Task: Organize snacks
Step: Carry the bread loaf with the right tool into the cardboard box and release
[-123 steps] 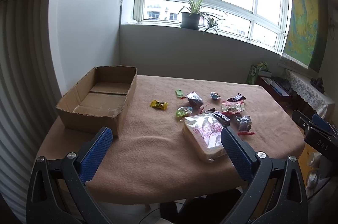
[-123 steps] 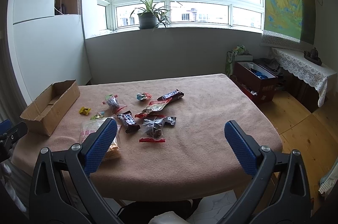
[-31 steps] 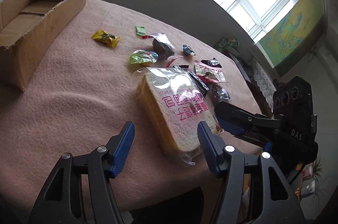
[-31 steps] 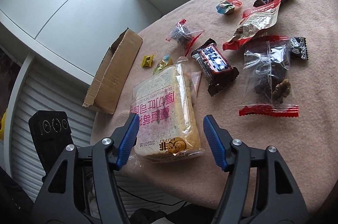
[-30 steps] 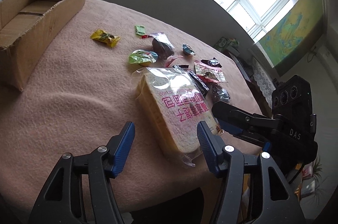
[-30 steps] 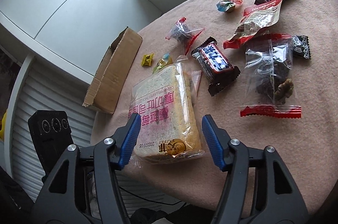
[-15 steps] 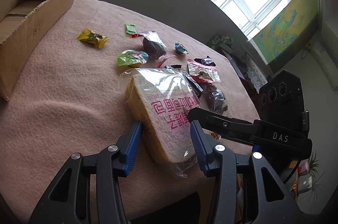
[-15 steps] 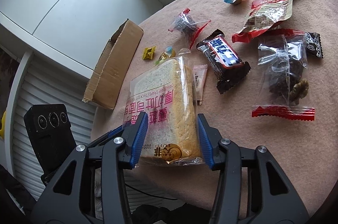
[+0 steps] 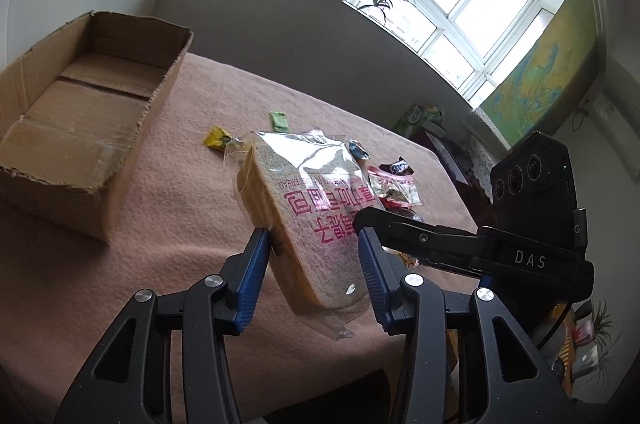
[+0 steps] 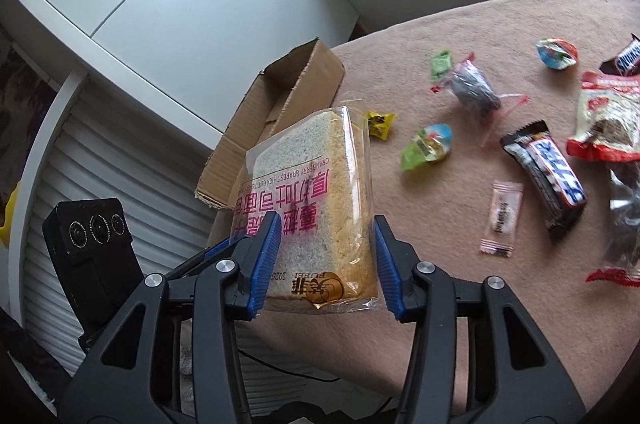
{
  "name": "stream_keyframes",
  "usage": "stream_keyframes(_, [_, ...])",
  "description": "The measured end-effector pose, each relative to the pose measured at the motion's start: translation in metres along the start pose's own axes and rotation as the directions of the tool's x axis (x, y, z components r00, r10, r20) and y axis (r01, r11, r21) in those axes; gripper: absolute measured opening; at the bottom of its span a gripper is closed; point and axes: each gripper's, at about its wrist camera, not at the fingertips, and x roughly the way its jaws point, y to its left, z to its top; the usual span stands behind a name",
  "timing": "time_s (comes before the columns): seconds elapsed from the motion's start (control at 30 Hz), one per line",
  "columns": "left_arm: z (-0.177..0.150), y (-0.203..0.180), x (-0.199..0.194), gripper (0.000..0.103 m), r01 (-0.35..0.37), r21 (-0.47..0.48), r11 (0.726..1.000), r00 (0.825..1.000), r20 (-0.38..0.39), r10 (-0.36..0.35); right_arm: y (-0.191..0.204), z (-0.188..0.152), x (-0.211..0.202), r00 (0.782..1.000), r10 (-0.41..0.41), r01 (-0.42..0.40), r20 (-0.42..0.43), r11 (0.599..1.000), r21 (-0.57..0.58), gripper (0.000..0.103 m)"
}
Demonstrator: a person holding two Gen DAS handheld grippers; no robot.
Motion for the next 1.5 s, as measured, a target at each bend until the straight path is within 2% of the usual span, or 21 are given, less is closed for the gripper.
stream_keyframes(0.2, [0.024,0.028,-0.026,0.044,-0.05,-0.013,0.999,0.997,0.065,0.05,0.044,0.028,0.035,0.999,0.029,-0.03,-0.016,0.997,-0.07,0.048])
stream_keyframes(0.47, [0.044,0.066,-0.049,0.044,-0.133,-0.034,0.991,0.983,0.126,0.136,0.084,0.051,0.087,0.997,0.042,-0.05,-0.057,0.989,-0.141,0.048])
stream_keyframes(0.7, [0.053,0.094,-0.055,0.044,-0.191,-0.069,0.979,0.97,0.137,0.199,0.097,0.056,0.12,0.994,0.055,-0.069,-0.092,0.985,-0.159,0.048])
stream_keyframes(0.93, [0.056,0.113,-0.055,0.044,-0.219,-0.092,0.971,0.964,0.135,0.231,0.096,0.061,0.143,0.993,0.044,-0.063,-0.112,0.984,-0.168,0.048])
stream_keyframes(1.1, [0.052,0.124,-0.052,0.043,-0.25,-0.11,0.962,0.957,0.123,0.262,0.1,0.064,0.147,0.993,0.035,-0.052,-0.109,0.986,-0.156,0.055])
stream_keyframes(1.27, [0.047,0.129,-0.06,0.043,-0.263,-0.121,0.957,0.952,0.13,0.278,0.104,0.066,0.136,0.997,0.024,-0.036,-0.074,0.984,-0.176,0.056])
stream_keyframes(1.5, [0.051,0.117,-0.071,0.043,-0.271,-0.112,0.956,0.944,0.162,0.287,0.106,0.058,0.109,0.999,0.017,-0.023,-0.033,0.981,-0.195,0.057])
